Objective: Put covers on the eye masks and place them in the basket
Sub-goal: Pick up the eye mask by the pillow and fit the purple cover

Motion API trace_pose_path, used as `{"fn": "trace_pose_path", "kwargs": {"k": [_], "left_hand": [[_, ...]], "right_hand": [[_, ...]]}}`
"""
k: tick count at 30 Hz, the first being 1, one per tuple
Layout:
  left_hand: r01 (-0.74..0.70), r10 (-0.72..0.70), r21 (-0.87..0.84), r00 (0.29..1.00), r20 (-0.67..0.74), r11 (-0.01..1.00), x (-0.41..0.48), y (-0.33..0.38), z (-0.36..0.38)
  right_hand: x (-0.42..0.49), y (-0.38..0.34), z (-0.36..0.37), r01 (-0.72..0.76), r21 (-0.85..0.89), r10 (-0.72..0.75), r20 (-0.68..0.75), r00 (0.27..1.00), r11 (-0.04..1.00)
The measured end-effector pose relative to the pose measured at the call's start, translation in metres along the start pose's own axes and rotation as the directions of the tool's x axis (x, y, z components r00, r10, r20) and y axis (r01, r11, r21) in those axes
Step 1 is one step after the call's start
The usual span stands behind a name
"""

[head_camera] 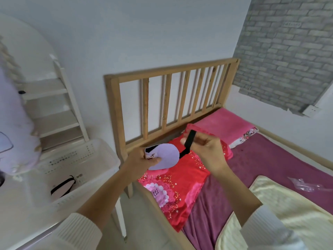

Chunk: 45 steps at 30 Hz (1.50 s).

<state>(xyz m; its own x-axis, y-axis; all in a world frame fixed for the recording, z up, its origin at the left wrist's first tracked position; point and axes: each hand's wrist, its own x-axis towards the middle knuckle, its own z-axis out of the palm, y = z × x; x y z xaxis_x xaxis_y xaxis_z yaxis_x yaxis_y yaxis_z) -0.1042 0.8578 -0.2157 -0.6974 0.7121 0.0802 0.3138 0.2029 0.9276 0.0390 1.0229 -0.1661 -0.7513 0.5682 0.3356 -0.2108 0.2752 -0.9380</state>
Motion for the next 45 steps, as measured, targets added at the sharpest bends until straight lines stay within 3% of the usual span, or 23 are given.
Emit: {"fn": "trace_pose_path", "kwargs": {"k": [2,4,10,13,15,19,24,27,31,33,35,38,45], "left_hand": [[0.003,-0.002,-0.036,1.0,0.008,0.999,0.002,-0.003,-0.005],[-0.001,0.003,-0.046,0.999,0.034,0.999,0.002,-0.006,-0.008],[0.043,-0.039,-0.09,0.998,0.05,0.995,0.003,-0.008,-0.008],[-0.007,-0.026,-0.194,0.986,-0.167,0.981,0.002,0.002,-0.012],[-0.065,0.022,-0.148,0.962,-0.272,0.987,0.0,0.011,-0.017],[-0.109,0.111,0.033,0.99,-0.088,0.994,-0.002,0.025,-0.012],[-0.087,0.091,0.056,0.993,-0.073,0.995,0.006,0.026,-0.01],[-0.051,0.052,0.067,0.999,-0.015,0.996,0.009,0.022,-0.017],[0.065,-0.065,0.008,0.996,0.059,0.998,0.011,0.015,-0.029],[0.103,-0.103,0.005,0.994,0.047,0.995,0.01,0.009,-0.038],[0.18,-0.182,-0.116,0.983,0.001,0.977,0.009,0.0,-0.052],[0.296,-0.332,-0.341,0.942,-0.053,0.892,0.003,-0.018,-0.079],[0.376,-0.592,-0.609,0.782,-0.196,0.699,-0.005,-0.058,-0.128]], "right_hand": [[-0.002,0.003,0.002,-0.033,-0.024,0.037,0.215,0.976,0.999],[-0.003,0.006,0.006,-0.025,-0.06,0.042,0.296,0.954,0.998],[0.002,0.011,0.026,0.057,-0.252,0.002,0.227,0.974,0.966],[0.005,0.014,0.029,0.121,-0.412,-0.04,0.2,0.979,0.903],[0.007,0.016,0.032,0.202,-0.523,-0.108,0.206,0.973,0.828],[0.011,0.021,0.041,0.335,-0.657,-0.196,0.278,0.94,0.675],[0.013,0.025,0.056,0.434,-0.737,-0.279,0.334,0.9,0.519],[0.014,0.03,0.064,0.451,-0.755,-0.264,0.366,0.892,0.476],[0.014,0.034,0.078,0.445,-0.738,-0.234,0.378,0.896,0.508],[0.016,0.034,0.086,0.434,-0.694,-0.22,0.38,0.899,0.574],[0.019,0.033,0.092,0.387,-0.62,-0.175,0.375,0.91,0.682],[0.025,0.035,0.103,0.257,-0.525,-0.062,0.36,0.931,0.811],[0.031,0.047,0.173,0.046,-0.35,0.045,0.247,0.968,0.936]]}}
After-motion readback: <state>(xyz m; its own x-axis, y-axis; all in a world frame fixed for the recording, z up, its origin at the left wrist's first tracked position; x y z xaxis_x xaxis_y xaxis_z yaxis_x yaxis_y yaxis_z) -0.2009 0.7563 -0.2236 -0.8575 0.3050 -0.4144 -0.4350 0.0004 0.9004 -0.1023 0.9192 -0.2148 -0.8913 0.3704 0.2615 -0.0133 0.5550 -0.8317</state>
